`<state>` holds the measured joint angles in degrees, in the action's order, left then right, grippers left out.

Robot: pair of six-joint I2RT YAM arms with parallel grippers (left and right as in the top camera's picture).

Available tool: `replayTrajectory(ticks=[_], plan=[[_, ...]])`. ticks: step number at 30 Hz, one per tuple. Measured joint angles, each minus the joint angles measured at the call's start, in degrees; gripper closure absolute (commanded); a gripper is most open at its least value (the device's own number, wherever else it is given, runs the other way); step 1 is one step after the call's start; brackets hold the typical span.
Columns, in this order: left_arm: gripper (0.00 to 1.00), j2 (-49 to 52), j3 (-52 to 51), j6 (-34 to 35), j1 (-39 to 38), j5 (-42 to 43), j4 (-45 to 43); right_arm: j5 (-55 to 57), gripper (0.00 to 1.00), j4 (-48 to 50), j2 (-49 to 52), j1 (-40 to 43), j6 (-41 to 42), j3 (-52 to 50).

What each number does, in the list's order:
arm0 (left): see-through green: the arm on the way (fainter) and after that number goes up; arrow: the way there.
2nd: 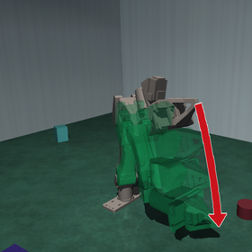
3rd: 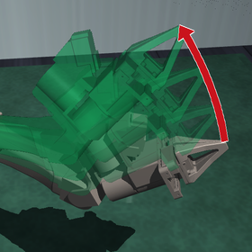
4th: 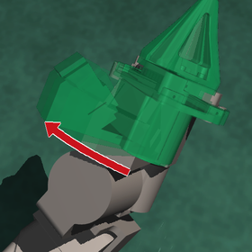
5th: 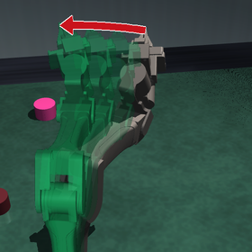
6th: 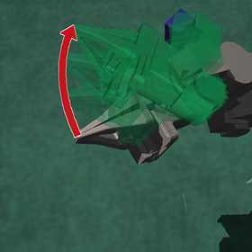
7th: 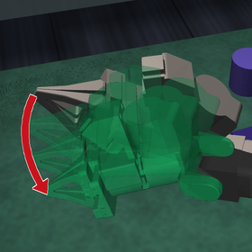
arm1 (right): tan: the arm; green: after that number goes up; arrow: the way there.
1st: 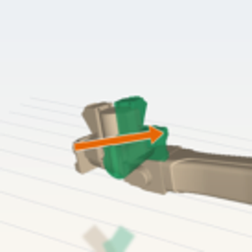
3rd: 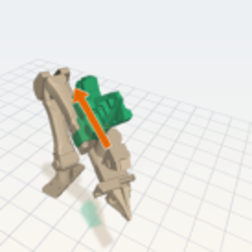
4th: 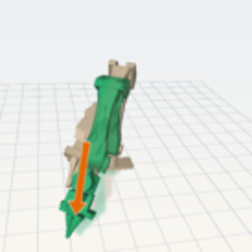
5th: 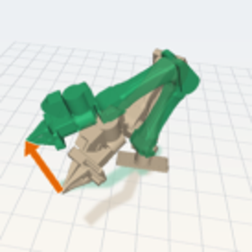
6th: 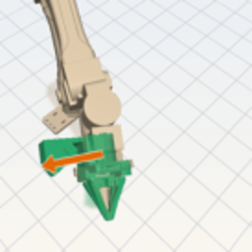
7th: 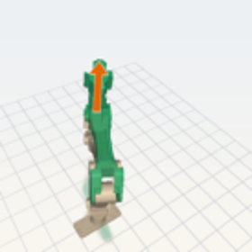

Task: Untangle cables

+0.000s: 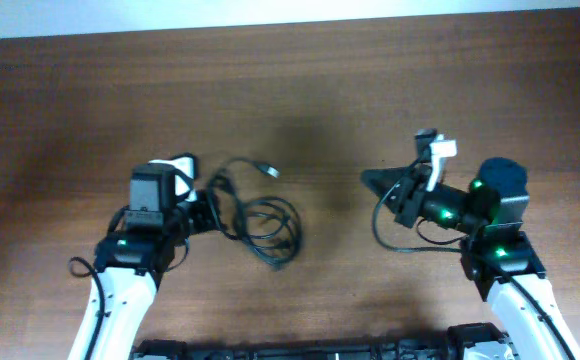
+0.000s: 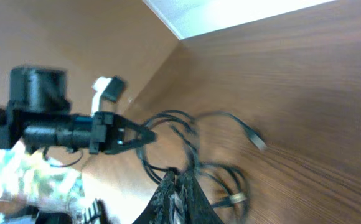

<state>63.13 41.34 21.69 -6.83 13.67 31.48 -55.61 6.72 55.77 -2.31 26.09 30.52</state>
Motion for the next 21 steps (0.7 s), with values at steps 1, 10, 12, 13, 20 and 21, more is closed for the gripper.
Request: replayTrajectory(ticks=[1,10,12,13,20,21], plan=[[1.0,-0.02,0.0,4.9,2.27,-2.69,-0.61,-0.02,0.96,-2.4,0.0,2.03,0.52,0.02],[1.0,0.0,-0.42,-11.67,-0.7,37.81,-17.38,-2.14,0.64,-11.02,3.72,4.17,0.48,0.24],[1.0,0.0,-0.42,-14.84,-2.8,41.07,-17.42,-2.6,0.58,-9.9,3.76,0.79,-1.18,0.24],[1.0,0.0,-0.42,-16.2,-4.37,42.21,-17.55,-2.8,0.53,-9.27,3.76,-1.07,-1.53,0.26],[1.0,0.07,-0.48,-18.95,-7.48,45.53,-22.29,5.66,0.49,-5.88,6.14,-12.98,-2.8,0.24],[1.0,0.07,-0.48,-19.02,-7.48,47.23,-24.26,6.82,0.49,-5.79,7.5,-14.1,-3.56,0.24]])
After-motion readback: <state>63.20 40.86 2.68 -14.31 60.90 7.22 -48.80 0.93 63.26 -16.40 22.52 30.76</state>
